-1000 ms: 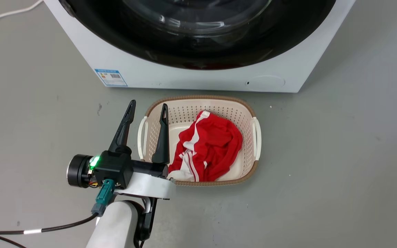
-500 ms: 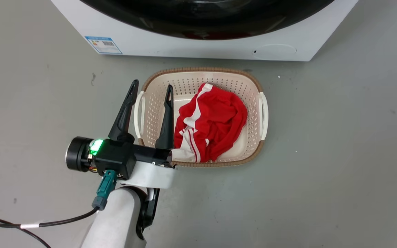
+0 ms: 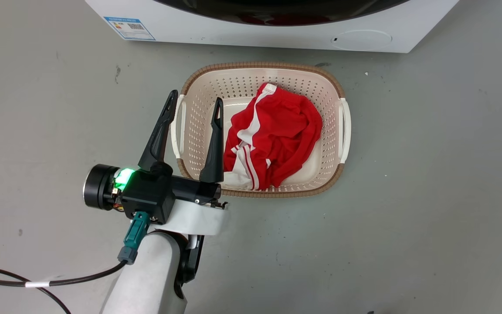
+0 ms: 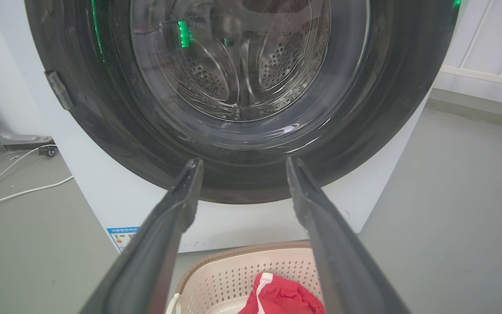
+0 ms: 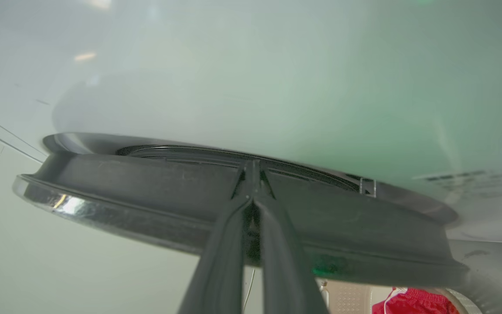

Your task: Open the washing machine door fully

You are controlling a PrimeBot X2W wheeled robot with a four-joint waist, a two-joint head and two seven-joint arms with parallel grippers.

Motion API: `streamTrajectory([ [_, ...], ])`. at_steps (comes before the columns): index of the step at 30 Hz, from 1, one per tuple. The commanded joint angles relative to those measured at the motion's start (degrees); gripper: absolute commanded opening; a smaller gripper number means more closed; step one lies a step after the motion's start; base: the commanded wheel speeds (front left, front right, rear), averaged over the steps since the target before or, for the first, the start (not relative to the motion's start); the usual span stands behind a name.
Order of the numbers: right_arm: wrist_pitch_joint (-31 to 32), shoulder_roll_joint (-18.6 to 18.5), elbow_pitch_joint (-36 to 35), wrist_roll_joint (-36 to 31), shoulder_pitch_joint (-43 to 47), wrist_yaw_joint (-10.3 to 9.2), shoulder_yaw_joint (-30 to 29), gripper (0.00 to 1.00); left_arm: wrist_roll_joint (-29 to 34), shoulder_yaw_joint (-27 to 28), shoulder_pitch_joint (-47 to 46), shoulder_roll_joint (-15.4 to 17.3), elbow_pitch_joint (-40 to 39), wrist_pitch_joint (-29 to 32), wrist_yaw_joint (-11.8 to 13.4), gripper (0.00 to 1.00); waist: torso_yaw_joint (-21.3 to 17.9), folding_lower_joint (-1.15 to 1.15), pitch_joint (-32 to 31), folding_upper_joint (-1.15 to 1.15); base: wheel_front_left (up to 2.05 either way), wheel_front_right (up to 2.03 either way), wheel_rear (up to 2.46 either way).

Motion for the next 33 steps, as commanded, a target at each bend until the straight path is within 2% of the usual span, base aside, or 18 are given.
streamTrajectory([
  [1, 1.19, 0.85, 0.29, -0.19, -0.70, 0.00, 0.63, 0.00, 0.18, -0.01, -1.11, 0.00, -0.23, -0.15, 0.36, 1.00, 0.22, 0.00, 0.32, 0.00, 0.00, 0.00, 0.00],
  [16, 11.66, 1.32, -4.11, 3.37, 5.23, 0.00, 1.85, 0.00, -0.66, -0.11, -0.48, 0.00, 1.41, -0.15, 0.15, 1.00, -0.93, 0.00, -2.57, 0.00, 0.00, 0.00, 0.00],
  [23, 17.14, 2.19, -8.11, 5.53, 11.79, 0.00, 3.53, 0.00, -0.63, 0.10, 1.09, 0.01, 2.96, -0.16, -0.41, 1.00, -2.11, 0.00, -7.12, 0.00, 0.00, 0.00, 0.00],
  [33, 21.59, 3.96, -15.05, 7.59, 21.56, 0.00, 6.87, 0.00, -1.40, 0.55, 4.32, 0.01, 5.02, -0.15, -1.00, 1.00, -2.78, 0.00, -13.81, 0.00, 0.00, 0.00, 0.00],
])
